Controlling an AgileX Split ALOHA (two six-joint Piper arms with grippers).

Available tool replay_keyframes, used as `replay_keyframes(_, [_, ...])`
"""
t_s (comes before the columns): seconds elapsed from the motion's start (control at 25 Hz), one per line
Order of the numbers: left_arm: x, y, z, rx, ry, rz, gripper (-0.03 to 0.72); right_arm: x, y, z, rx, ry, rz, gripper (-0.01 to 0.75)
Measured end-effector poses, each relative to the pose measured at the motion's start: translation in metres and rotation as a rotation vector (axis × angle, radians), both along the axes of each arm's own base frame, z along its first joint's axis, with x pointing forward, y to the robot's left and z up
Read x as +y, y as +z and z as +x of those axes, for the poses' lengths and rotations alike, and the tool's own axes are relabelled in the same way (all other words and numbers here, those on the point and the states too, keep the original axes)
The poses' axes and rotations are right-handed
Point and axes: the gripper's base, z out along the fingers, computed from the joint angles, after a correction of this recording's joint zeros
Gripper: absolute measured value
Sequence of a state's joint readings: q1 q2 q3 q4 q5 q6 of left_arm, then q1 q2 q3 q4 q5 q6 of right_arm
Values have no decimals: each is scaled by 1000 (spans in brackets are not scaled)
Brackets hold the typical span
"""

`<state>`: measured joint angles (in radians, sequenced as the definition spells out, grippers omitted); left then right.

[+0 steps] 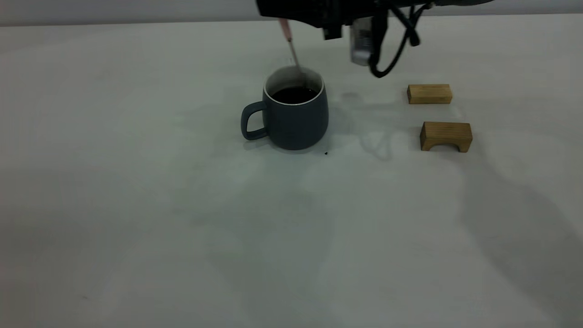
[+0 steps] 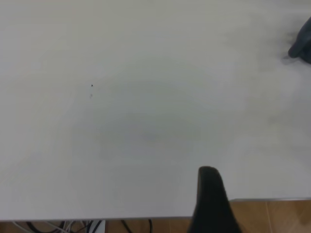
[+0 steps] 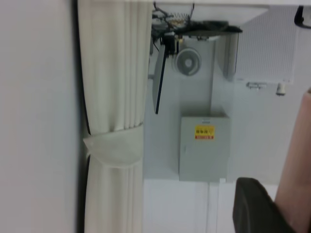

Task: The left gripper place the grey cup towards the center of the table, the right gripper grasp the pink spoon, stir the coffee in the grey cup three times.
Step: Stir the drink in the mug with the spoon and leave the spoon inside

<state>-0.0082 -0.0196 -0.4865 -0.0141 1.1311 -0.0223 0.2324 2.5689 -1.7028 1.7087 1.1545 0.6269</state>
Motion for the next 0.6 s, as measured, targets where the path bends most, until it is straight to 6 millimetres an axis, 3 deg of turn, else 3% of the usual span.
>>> replay_keyframes(0.16, [0,0,0,0,-1,1,567,-13,-3,2,0,6,-31,130])
replay_keyframes(0.44, [0,0,0,0,-1,1,567,-14,-8,-3,99,38,-77,130])
replay_keyframes(0.6, [0,0,0,0,-1,1,567,-4,-9,-8,168,55,-86,130])
